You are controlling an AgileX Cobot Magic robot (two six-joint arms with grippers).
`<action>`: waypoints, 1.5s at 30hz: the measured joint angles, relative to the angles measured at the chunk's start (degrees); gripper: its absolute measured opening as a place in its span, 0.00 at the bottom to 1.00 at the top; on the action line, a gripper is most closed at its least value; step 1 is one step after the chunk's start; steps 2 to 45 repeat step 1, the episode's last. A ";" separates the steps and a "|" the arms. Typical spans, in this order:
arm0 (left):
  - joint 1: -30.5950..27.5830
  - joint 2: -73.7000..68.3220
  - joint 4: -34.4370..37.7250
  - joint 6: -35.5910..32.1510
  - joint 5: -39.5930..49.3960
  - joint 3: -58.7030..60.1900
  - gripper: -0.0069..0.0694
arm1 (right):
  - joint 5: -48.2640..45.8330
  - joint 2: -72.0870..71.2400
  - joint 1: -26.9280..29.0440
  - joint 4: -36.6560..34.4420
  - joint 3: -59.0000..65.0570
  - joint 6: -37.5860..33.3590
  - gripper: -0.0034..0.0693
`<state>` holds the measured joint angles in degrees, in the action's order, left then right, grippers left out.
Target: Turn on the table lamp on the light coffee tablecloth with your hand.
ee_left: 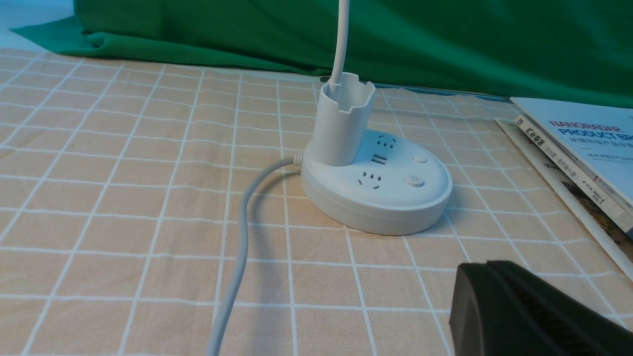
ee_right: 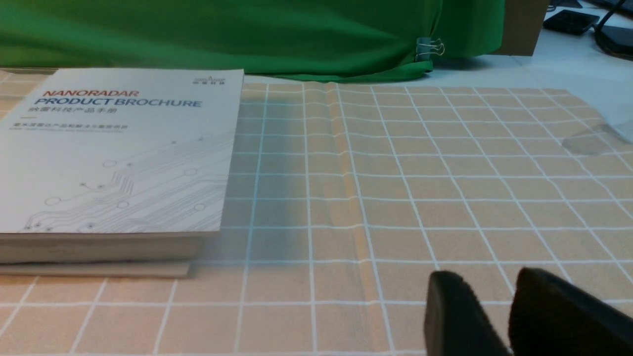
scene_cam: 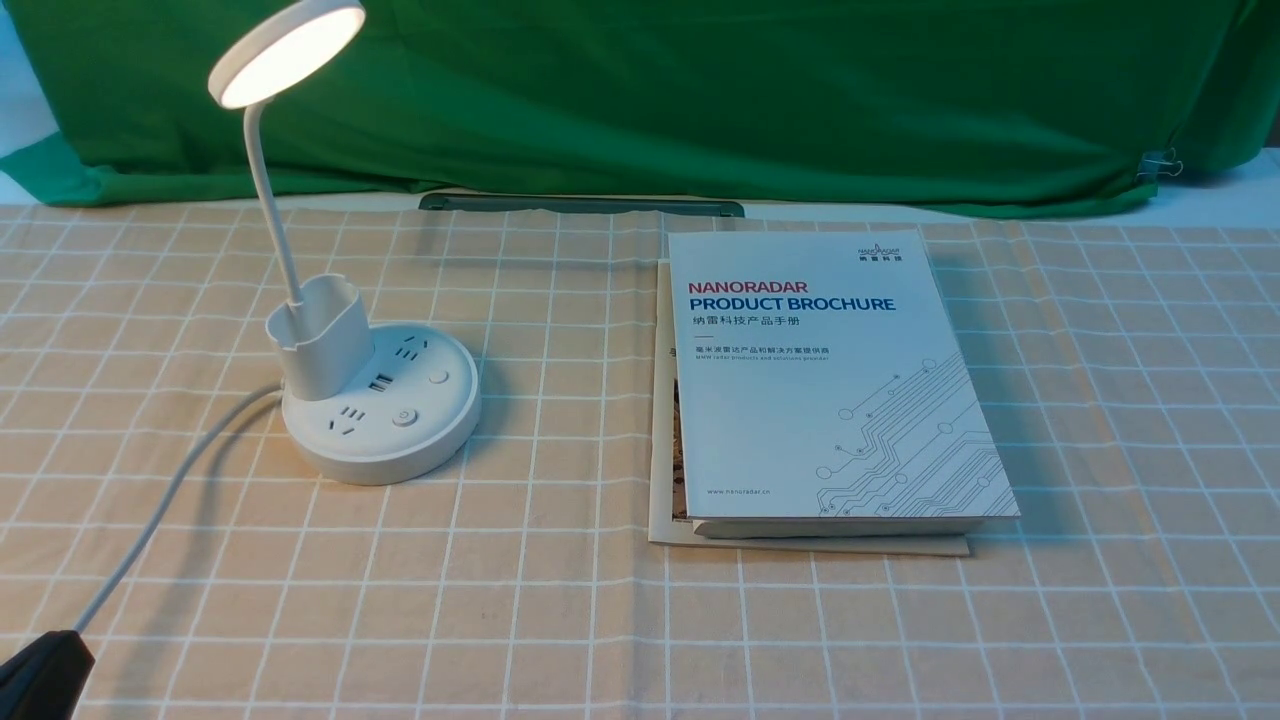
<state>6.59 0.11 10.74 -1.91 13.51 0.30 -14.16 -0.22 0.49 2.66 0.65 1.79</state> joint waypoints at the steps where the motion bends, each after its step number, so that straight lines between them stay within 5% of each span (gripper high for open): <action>1: 0.00 0.00 0.00 0.00 0.00 0.00 0.09 | 0.00 0.00 0.00 0.00 0.00 0.00 0.38; 45: 0.00 0.00 0.00 0.00 0.00 0.00 0.09 | 0.00 0.00 0.00 0.00 0.00 0.00 0.38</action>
